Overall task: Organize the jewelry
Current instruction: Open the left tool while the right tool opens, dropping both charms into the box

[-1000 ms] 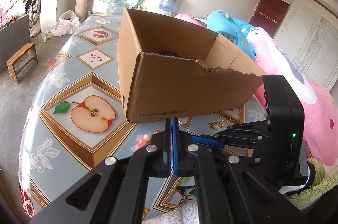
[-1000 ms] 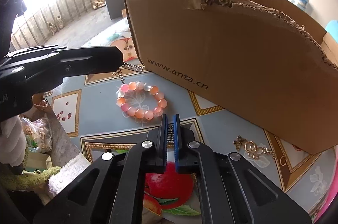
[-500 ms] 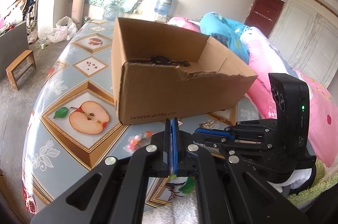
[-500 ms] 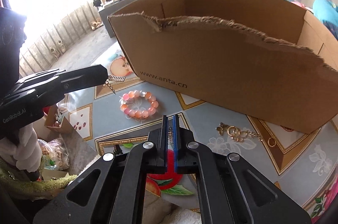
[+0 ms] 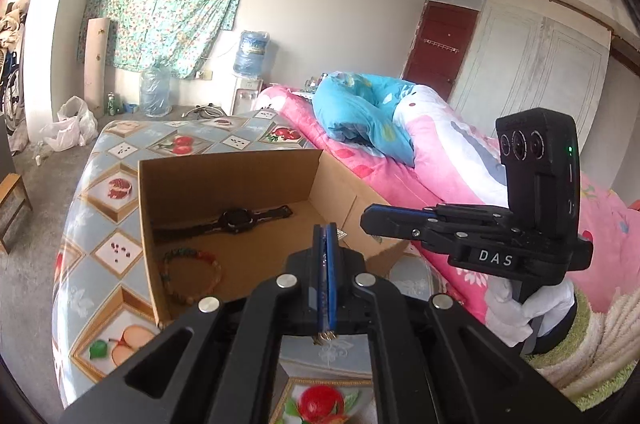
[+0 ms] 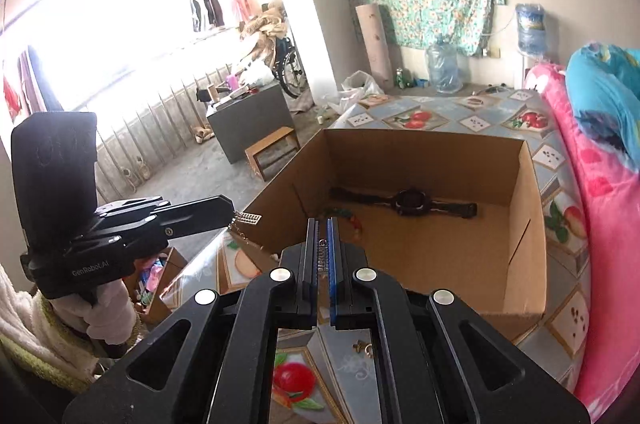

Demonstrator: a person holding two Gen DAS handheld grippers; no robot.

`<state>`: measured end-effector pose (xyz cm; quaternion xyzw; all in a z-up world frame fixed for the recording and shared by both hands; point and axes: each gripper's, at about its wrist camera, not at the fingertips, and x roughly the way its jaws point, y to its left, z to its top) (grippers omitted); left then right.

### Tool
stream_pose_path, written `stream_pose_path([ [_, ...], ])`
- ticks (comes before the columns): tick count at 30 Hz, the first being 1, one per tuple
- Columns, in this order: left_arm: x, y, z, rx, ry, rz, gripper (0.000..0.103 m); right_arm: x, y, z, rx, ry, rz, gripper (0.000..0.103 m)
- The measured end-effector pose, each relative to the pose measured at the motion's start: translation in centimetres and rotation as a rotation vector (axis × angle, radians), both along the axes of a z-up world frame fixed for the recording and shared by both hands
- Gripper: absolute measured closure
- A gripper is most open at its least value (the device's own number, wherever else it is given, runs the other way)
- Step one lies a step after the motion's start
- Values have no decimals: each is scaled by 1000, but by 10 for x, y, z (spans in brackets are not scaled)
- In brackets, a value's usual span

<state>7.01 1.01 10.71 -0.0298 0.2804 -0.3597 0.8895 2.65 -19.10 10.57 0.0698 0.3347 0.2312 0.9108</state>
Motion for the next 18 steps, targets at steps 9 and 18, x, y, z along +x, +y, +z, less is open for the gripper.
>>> stream_pose_path([
  [9, 114, -49, -47, 183, 259, 13, 102, 117, -21, -50, 22, 301, -17, 101],
  [18, 143, -57, -64, 243, 350, 67, 86, 150, -26, -62, -2, 387, -26, 95],
])
